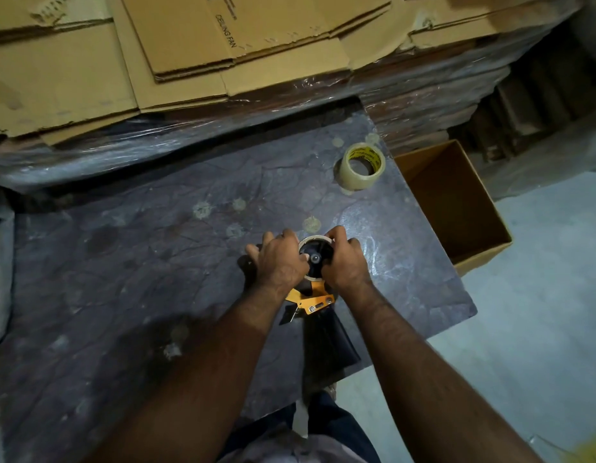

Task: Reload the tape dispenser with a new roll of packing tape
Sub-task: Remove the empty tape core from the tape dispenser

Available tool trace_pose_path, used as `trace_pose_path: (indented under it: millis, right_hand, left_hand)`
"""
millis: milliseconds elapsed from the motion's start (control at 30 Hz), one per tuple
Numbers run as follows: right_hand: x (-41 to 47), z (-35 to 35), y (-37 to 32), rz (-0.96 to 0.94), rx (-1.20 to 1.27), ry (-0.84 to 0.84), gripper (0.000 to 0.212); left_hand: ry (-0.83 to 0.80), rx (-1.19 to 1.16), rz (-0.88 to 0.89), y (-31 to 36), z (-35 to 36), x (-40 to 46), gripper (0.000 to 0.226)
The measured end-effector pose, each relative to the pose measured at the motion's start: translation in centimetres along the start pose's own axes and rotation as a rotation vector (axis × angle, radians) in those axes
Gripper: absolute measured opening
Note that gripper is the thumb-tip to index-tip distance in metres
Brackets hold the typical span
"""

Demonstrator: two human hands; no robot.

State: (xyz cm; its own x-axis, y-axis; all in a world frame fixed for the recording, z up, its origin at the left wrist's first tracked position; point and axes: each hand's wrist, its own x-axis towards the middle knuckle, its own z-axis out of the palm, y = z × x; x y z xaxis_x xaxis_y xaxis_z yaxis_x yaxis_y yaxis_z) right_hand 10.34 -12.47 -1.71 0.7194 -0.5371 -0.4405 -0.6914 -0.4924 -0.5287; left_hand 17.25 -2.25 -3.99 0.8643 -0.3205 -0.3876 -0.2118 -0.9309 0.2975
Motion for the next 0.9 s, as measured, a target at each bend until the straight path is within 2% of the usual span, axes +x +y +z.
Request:
trace_pose_path:
  millis: [100, 233, 367, 467, 567, 633, 700, 800, 900]
  right_hand:
    - [-0.3, 0.0, 0.3, -0.025, 0.007, 0.043, 0.051]
    - [-0.2, -0.2, 0.7, 0.027, 0.023, 0.072, 0.05]
    - [-0.4, -0.7, 0.4, 0.032, 0.002, 0.083, 0.048]
    - [-1.0, -1.2, 0.7, -0.149, 0.03, 0.075, 0.056]
    - [-2.3, -2.5, 1.1, -0.383, 0.024, -0.03, 0.087]
    - [-3.2, -3.6, 0.9, -0.494, -0.085, -0.082, 0.11]
    - [-3.8, -4.3, 0.2, -0.563, -0.221, -0.063, 0.124]
    - [-3.9, -4.6, -1.6, -0.64, -0.292, 0.035, 0.121]
    - [-3.0, -5.2, -3.3, -0.651, -0.259, 0.024, 0.111]
  left_hand:
    - [0.022, 0.031, 0.04, 0.4, -0.3, -0.5, 0.038]
    - [-0.018, 0.022, 0.06, 0.1, -1.1, -0.7, 0.024]
    - [0.043, 0.045, 0.065, 0.4, -1.9, -1.8, 0.021]
    - [0.062, 0.023, 0.048, 0.5, -3.0, -2.3, 0.02]
    - [0.127, -0.046, 0.063, -0.4, -4.6, -2.3, 0.02]
    - [0.162, -0.054, 0.075, -1.0, -5.8, -2.4, 0.022]
    - [0.189, -0.058, 0.079, -1.4, -7.0, -2.6, 0.024]
    - [0.23, -0.12, 0.099, -1.6, -8.5, -2.7, 0.028]
    - [0.234, -0.328, 0.174, -2.3, -8.9, -2.6, 0.038]
